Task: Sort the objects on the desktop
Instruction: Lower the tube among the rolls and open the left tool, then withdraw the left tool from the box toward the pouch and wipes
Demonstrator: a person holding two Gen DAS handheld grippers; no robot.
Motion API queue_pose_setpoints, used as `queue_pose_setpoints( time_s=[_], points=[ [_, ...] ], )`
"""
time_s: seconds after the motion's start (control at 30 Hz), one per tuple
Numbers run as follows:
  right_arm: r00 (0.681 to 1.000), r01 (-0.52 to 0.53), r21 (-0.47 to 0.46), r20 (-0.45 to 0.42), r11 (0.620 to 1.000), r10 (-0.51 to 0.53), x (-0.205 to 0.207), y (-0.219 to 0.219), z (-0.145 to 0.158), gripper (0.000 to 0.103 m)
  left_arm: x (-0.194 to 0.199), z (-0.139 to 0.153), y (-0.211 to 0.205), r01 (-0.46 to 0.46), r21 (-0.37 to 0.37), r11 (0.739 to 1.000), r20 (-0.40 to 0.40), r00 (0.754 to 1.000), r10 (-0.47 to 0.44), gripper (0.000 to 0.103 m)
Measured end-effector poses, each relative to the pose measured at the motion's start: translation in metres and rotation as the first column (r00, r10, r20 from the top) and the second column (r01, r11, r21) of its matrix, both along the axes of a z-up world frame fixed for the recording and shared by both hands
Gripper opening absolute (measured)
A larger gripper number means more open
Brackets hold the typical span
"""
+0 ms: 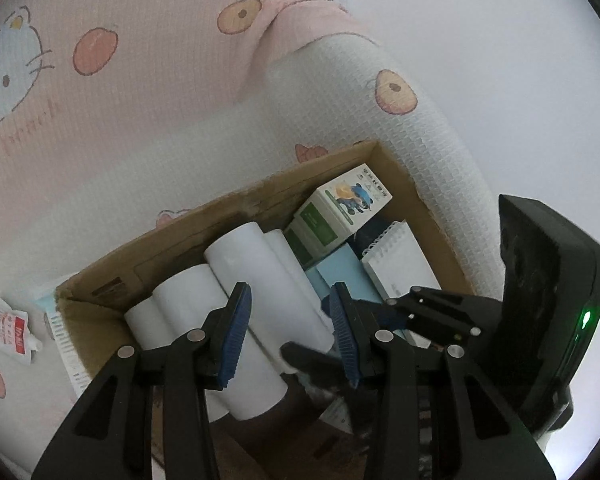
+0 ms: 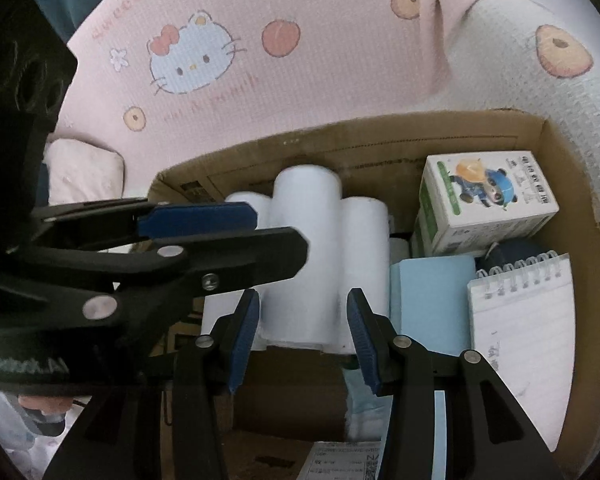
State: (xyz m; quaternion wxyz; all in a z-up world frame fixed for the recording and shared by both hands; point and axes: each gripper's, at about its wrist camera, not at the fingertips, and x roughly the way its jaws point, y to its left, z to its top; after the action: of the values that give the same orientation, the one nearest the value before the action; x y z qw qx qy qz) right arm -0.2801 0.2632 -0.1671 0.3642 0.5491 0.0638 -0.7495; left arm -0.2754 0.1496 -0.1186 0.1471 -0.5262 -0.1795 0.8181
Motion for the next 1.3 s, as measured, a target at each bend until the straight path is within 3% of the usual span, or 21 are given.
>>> queue_pose_setpoints(
  time_s=[0.17,0.3,0.37,0.4,0.43,0.47,0.73,1.1,1.2,1.3],
  points=[
    [0.999,0.038,-0.024,-0.011,0.999,-0.038,0.001,0.007,0.011,0.043,0.013,0.006,-0.016,-0.037,0.027,0.999,-0.007,0.999,0.037,0.044],
    [0.999,0.047,-0.035,-0.015,0.998,-0.047,0.001,0.007,0.016,0.043,0.018,0.005,-0.027,-0.059,0.003,0.998,0.026,0.998,0.059,0.044],
    [0.999,0.050,-0.041,-0.009,0.998,-0.050,0.002,0.003,0.015,0.043,0.020,0.002,-0.030,-0.059,-0.019,0.998,0.037,0.998,0.060,0.033],
    [0.999,0.054,-0.044,-0.008,0.998,-0.054,0.002,0.002,0.015,0.038,0.020,0.001,-0.030,-0.055,-0.023,0.998,0.038,0.998,0.056,0.031],
    [0.998,0.056,-0.041,-0.009,0.998,-0.056,0.002,-0.003,0.014,0.027,0.021,0.000,-0.030,-0.054,-0.028,0.998,0.041,0.998,0.055,0.028],
    [0.998,0.055,-0.035,-0.007,0.998,-0.056,0.002,-0.006,0.014,0.025,0.021,0.000,-0.031,-0.055,-0.030,0.998,0.043,0.997,0.056,0.028],
    [0.999,0.036,0.025,-0.013,0.999,-0.035,-0.001,-0.018,0.005,0.025,0.021,-0.011,-0.030,-0.059,-0.036,0.998,0.072,0.996,0.061,0.028],
    [0.997,0.073,-0.032,0.029,0.997,-0.072,-0.006,-0.008,0.002,0.025,0.011,-0.013,-0.024,-0.065,-0.170,0.983,0.017,0.998,0.069,0.020],
    [0.995,0.098,0.007,-0.003,0.995,-0.098,-0.001,-0.006,0.008,0.025,0.009,-0.012,-0.027,-0.068,-0.164,0.984,0.022,0.997,0.072,0.020],
    [0.992,0.089,0.072,-0.094,0.993,-0.082,0.018,-0.008,0.021,0.025,0.007,-0.012,-0.029,-0.080,-0.143,0.986,0.028,0.996,0.085,0.020]
  ],
)
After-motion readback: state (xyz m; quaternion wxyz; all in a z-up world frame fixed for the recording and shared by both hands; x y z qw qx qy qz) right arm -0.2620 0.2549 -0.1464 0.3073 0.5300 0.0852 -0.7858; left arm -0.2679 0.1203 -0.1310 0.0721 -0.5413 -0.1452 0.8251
